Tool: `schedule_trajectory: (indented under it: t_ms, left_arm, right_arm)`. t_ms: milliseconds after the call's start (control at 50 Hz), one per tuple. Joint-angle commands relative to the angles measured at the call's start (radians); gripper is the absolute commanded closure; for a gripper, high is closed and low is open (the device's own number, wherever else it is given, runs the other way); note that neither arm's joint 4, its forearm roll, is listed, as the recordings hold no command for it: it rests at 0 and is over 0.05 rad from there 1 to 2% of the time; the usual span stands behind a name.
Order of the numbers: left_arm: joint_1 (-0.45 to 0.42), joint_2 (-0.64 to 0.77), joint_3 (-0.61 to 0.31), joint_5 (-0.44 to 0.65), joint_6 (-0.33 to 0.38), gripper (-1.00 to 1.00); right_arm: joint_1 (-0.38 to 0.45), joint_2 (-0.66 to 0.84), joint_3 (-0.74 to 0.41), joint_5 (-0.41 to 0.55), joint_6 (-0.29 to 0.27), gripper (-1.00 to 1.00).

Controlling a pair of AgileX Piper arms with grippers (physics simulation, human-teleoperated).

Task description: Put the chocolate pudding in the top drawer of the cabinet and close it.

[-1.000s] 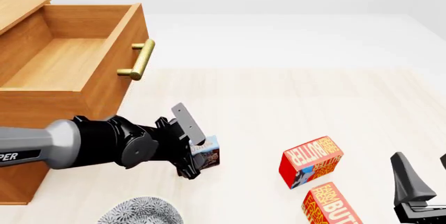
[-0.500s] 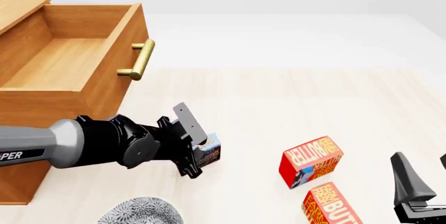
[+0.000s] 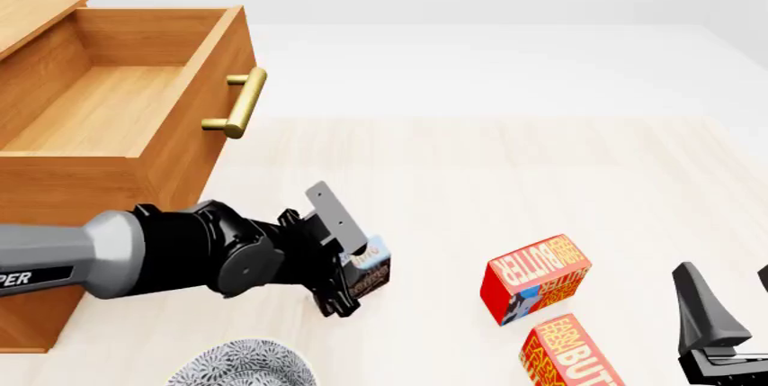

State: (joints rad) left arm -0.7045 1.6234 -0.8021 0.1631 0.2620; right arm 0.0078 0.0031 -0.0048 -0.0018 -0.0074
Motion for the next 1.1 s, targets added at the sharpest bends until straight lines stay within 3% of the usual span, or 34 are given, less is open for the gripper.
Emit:
schedule_trajectory:
  t_ms: [20, 940, 1100]
  left_arm:
    - [-0.029, -0.023, -0.003, 0.024, 0.0, 1.0]
    - [-0.129, -0.251, -0.055, 0.186, 0.025, 1.0]
    - [-0.145, -0.307, -0.06, 0.216, 0.063, 1.0]
  right_arm:
    - [0.0, 0.0, 0.0, 0.0, 0.0, -1.0]
    - [0.0, 0.001, 0.0, -0.001, 0.0, -1.0]
    - [0.0, 0.001, 0.0, -0.001, 0.0, -1.0]
